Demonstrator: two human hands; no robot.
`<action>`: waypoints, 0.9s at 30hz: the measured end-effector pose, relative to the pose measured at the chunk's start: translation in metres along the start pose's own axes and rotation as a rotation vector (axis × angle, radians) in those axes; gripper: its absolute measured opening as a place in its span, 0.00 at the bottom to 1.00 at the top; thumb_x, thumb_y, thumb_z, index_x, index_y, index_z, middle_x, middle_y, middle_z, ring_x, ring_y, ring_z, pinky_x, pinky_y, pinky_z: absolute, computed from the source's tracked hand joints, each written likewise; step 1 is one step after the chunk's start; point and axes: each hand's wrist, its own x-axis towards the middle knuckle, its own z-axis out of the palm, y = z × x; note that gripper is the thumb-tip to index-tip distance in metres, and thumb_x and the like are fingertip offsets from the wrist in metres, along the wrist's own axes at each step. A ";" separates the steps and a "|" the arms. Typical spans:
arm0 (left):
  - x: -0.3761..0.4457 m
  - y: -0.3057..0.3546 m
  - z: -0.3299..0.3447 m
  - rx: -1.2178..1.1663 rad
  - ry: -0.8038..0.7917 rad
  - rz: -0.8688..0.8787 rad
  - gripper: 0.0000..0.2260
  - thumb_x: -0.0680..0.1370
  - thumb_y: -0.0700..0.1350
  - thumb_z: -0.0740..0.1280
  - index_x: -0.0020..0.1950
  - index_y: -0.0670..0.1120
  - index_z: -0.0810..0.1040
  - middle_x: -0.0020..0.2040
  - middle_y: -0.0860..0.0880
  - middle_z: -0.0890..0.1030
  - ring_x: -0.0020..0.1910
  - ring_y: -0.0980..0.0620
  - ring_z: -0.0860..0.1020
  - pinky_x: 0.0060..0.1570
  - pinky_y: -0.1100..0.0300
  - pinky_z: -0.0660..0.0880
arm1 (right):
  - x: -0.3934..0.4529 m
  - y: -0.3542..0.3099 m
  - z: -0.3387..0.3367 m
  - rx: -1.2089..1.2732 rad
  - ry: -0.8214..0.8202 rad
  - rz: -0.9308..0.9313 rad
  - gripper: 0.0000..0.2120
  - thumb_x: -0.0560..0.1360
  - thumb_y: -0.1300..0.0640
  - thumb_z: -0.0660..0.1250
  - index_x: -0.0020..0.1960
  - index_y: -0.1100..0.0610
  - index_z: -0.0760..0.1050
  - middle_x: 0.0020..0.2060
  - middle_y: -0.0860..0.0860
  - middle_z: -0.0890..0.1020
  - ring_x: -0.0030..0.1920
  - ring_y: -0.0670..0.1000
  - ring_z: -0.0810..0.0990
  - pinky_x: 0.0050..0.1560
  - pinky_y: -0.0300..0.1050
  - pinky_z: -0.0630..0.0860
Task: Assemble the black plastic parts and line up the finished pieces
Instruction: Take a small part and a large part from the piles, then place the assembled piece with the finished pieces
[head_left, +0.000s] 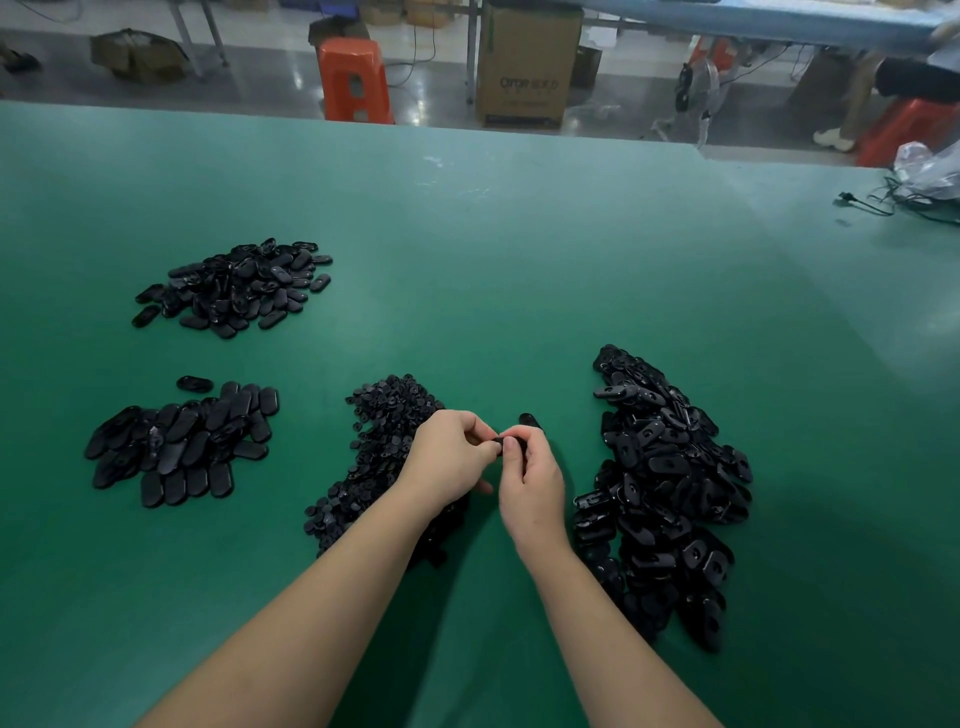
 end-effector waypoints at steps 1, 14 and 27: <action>0.000 0.000 -0.001 0.015 0.001 0.009 0.04 0.77 0.42 0.71 0.43 0.47 0.82 0.40 0.50 0.83 0.27 0.49 0.83 0.25 0.65 0.72 | 0.000 0.000 0.000 -0.003 -0.003 -0.004 0.12 0.84 0.57 0.61 0.46 0.41 0.71 0.39 0.39 0.80 0.44 0.37 0.78 0.40 0.29 0.70; -0.003 -0.039 -0.074 0.420 0.523 0.178 0.02 0.78 0.46 0.70 0.48 0.50 0.82 0.46 0.53 0.80 0.41 0.53 0.78 0.39 0.57 0.75 | -0.004 -0.001 0.005 -0.255 0.146 -0.097 0.15 0.82 0.61 0.63 0.67 0.59 0.77 0.64 0.50 0.72 0.64 0.45 0.69 0.66 0.41 0.69; -0.018 -0.147 -0.195 0.473 0.876 -0.199 0.07 0.77 0.47 0.72 0.48 0.44 0.83 0.43 0.43 0.83 0.38 0.44 0.74 0.38 0.54 0.71 | -0.004 -0.003 0.010 -0.539 0.088 -0.133 0.15 0.79 0.58 0.69 0.65 0.55 0.79 0.63 0.53 0.77 0.65 0.56 0.71 0.66 0.54 0.68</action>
